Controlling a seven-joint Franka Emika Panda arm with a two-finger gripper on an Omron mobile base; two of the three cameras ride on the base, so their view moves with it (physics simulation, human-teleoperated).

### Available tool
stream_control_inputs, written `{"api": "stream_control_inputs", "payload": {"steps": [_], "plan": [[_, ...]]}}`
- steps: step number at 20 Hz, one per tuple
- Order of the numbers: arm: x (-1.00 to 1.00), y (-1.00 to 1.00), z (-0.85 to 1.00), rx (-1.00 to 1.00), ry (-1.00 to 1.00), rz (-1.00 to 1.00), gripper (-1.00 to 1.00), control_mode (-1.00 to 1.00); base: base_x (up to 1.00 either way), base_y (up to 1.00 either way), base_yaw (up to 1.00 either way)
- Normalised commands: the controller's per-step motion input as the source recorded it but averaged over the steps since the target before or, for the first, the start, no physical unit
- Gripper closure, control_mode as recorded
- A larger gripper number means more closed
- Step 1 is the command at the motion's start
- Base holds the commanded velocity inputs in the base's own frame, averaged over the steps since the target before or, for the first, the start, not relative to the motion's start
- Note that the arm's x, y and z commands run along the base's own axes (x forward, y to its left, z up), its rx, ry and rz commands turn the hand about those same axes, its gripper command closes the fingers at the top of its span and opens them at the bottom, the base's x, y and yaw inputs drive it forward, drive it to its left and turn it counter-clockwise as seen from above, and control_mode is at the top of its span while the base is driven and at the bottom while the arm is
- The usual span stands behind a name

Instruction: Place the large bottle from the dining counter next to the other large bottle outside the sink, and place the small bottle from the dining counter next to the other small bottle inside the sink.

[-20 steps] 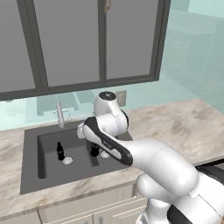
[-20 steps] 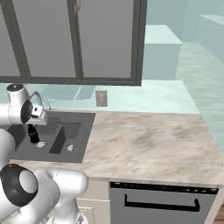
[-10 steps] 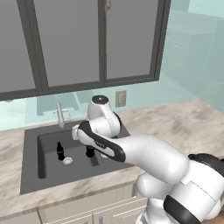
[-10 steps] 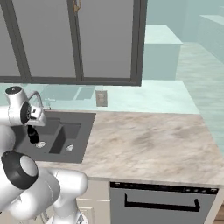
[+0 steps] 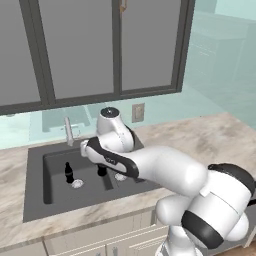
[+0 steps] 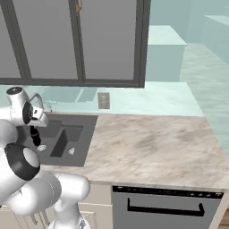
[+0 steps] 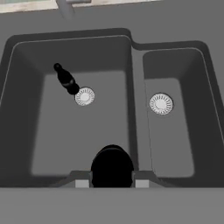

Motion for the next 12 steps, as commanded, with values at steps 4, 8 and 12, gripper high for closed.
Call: {"api": "stream_control_inputs", "payload": {"steps": [4,8,12], "plan": [[0.14,0.02,-0.09,0.0,0.0,-0.04,1.0,-1.0,0.0,0.0,0.0],[0.15,0.08,-0.2,0.0,0.0,-0.04,1.0,-1.0,0.0,0.0,0.0],[0.04,0.11,-0.27,0.0,-0.01,-0.02,1.0,-1.0,0.0,0.0,0.0]]}}
